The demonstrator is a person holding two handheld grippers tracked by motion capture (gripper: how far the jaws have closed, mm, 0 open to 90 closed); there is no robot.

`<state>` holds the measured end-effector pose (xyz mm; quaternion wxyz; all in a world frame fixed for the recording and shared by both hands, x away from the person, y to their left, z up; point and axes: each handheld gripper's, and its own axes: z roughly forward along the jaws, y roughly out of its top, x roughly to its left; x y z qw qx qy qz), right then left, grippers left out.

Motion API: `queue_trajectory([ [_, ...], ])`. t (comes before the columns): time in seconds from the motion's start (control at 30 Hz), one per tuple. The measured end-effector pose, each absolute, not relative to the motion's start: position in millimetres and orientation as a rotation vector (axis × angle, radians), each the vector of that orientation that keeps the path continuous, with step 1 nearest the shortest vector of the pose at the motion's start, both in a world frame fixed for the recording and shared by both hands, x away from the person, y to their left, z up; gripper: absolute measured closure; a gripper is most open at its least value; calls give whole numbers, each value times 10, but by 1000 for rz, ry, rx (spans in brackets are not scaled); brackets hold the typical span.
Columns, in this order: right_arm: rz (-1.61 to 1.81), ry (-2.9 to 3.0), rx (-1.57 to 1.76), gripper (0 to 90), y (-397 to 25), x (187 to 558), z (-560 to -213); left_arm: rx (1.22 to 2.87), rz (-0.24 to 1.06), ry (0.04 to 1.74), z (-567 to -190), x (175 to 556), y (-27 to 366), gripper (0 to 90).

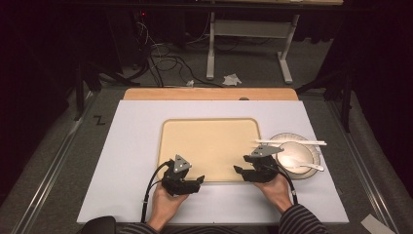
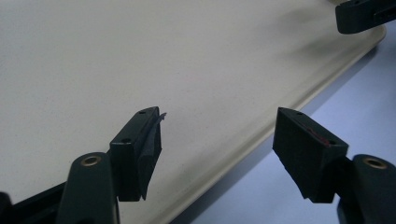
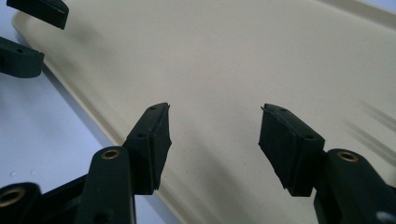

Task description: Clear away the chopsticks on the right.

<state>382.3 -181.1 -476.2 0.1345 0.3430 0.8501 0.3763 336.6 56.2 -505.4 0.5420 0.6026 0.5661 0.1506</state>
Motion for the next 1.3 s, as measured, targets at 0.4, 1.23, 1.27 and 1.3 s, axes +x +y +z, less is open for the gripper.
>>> queue_trajectory([
  [0.4, 1089, 2469, 980, 478, -1793, 3843, -4788, 1362, 306, 1344, -5005, 3364, 656, 346],
  [1.23, 1141, 2495, 918, 399, -1839, 3800, -4752, 1354, 247, 1362, -4989, 3342, 658, 339],
  [1.27, 1138, 2502, 917, 400, -1841, 3793, -4747, 1353, 247, 1361, -4988, 3343, 660, 336],
  [1.3, 1143, 2498, 909, 404, -1841, 3790, -4746, 1352, 249, 1359, -4987, 3346, 662, 334],
])
